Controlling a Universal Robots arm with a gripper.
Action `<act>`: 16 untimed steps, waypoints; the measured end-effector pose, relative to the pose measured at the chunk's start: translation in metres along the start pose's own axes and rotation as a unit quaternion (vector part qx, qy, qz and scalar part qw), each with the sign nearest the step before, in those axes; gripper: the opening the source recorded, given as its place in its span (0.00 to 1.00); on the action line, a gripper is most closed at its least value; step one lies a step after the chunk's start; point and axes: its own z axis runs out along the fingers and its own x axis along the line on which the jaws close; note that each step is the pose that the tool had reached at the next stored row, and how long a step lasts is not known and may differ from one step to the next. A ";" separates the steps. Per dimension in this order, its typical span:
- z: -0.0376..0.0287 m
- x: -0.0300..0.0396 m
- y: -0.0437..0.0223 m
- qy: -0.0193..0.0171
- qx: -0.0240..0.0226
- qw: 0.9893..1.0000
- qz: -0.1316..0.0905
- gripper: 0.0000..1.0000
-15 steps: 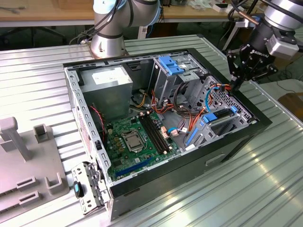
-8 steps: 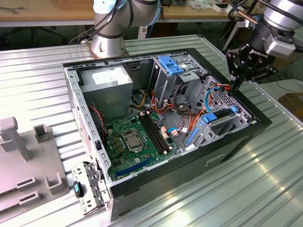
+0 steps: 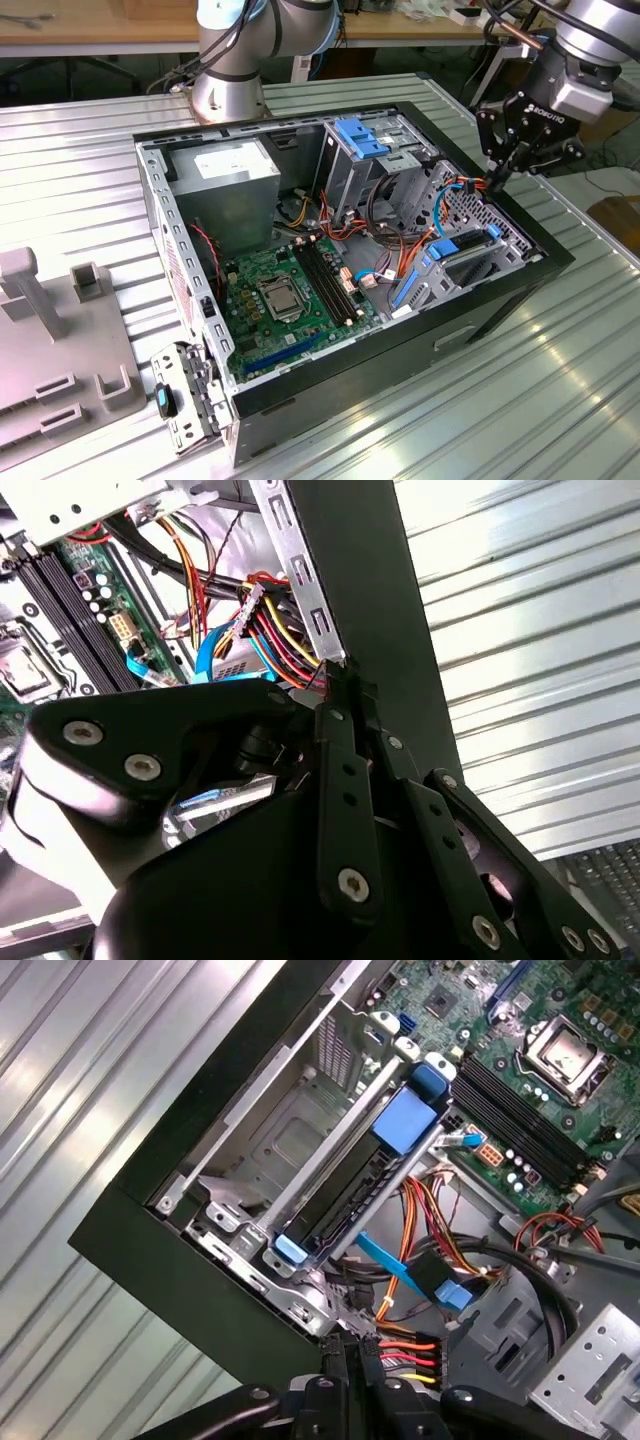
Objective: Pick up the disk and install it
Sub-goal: 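Insert the first disk wire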
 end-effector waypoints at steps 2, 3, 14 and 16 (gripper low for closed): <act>0.0001 -0.0003 0.0004 0.000 0.000 1.000 0.013 0.16; 0.0001 -0.0007 0.0009 0.000 0.000 1.000 0.020 0.16; 0.0004 -0.0088 0.0110 0.002 0.000 0.996 0.090 0.16; 0.0004 -0.0089 0.0112 0.002 0.000 0.995 0.097 0.16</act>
